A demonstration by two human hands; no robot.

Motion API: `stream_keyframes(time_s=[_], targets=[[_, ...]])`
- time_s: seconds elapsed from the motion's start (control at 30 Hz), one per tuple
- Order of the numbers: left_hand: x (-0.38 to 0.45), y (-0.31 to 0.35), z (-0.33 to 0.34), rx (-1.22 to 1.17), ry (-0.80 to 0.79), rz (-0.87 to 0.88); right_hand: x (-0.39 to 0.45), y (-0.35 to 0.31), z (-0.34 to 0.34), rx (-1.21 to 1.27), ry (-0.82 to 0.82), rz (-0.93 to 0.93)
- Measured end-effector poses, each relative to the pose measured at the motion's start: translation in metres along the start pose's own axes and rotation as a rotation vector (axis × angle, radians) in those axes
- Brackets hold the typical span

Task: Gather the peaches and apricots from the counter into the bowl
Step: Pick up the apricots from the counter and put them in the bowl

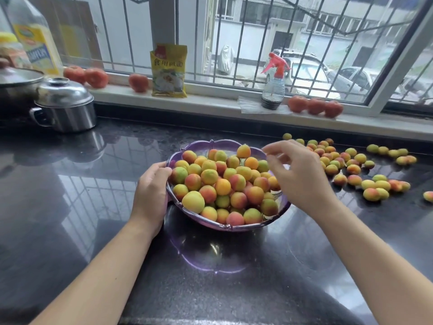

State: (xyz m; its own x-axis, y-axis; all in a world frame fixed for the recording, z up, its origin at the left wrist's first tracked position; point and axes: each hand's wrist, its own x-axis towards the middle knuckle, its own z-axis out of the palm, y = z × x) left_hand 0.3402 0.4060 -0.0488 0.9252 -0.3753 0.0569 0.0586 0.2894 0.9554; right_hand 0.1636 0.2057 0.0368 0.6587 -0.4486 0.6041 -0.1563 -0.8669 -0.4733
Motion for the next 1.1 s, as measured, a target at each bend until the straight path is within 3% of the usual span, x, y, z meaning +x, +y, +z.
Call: stream_keyframes(time_s=[0.13,0.3,0.57,0.67,0.77,1.1], targets=[[0.0,0.0,0.001,0.013,0.004,0.013,0.004,0.066,0.001,-0.116,0.174,0.196],[0.0,0.0,0.0,0.054,0.018,0.035,-0.018,0.125,0.011,-0.307,0.127,0.388],[-0.002,0.0,0.002,-0.012,0.021,0.025,-0.017,0.164,-0.011,-0.633,0.273,0.646],[-0.002,-0.001,0.002,-0.011,0.023,0.036,-0.016,0.177,-0.013,-0.677,0.177,0.75],[-0.002,-0.001,0.003,-0.019,0.025,0.033,-0.014,0.183,-0.011,-0.674,0.134,0.748],[-0.002,0.0,0.002,-0.01,0.02,0.03,-0.014,0.161,-0.013,-0.435,0.232,0.64]])
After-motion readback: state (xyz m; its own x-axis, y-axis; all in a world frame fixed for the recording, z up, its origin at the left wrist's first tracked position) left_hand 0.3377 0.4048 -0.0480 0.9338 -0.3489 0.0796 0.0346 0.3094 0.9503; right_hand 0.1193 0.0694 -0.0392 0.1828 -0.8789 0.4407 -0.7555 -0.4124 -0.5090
